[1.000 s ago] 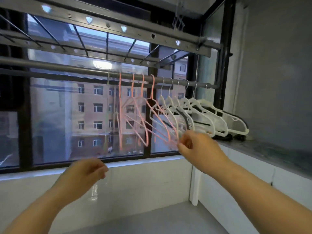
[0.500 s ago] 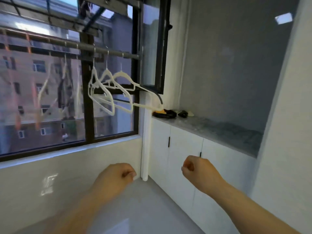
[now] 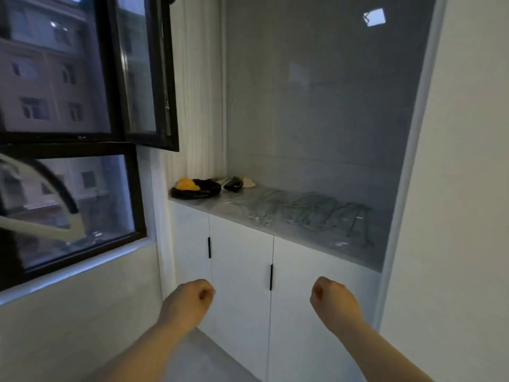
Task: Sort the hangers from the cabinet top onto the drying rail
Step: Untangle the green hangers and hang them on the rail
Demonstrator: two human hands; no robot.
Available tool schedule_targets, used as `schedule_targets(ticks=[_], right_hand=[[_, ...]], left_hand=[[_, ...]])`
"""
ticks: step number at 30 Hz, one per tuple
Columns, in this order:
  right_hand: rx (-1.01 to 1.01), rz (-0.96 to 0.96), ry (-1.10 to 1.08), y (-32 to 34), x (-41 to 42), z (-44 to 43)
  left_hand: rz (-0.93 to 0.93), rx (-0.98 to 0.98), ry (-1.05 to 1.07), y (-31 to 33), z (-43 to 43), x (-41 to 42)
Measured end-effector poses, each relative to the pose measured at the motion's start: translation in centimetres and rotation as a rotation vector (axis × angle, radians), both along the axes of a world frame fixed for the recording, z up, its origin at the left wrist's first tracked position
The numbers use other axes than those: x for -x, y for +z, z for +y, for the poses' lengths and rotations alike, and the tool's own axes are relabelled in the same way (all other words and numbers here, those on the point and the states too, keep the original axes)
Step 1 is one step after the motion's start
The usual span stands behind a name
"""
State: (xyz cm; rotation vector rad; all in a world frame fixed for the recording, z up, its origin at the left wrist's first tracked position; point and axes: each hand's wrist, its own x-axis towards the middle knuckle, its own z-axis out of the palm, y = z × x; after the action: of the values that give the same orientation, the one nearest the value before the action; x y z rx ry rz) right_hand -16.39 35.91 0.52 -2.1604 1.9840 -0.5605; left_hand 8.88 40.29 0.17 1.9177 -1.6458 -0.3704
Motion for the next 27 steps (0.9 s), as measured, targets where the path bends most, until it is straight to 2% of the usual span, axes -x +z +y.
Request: schedule_targets(ticks=[10,18,23,27], right_hand=[[-0.079,-0.019,-0.074,-3.2,2.6,-18.8],[0.074,0.152,-0.040,-5.7,6.2,-33.6],[0.084,0.105,-0.098,-7.0,7.2,-37.1],[0.262,0.097,-0.066,-7.2,6.6,-37.1]], left_hand=[[0.002,-0.064,-0.020,-4.8,-17.4,2.8],[0.037,0.025,0.070,-5.5,-31.1,6.2],[0.003,0.010,-0.012,-5.2,-38.5,11.4],[-0.033,-0.015,0.039,-4.3,-43.5,15.4]])
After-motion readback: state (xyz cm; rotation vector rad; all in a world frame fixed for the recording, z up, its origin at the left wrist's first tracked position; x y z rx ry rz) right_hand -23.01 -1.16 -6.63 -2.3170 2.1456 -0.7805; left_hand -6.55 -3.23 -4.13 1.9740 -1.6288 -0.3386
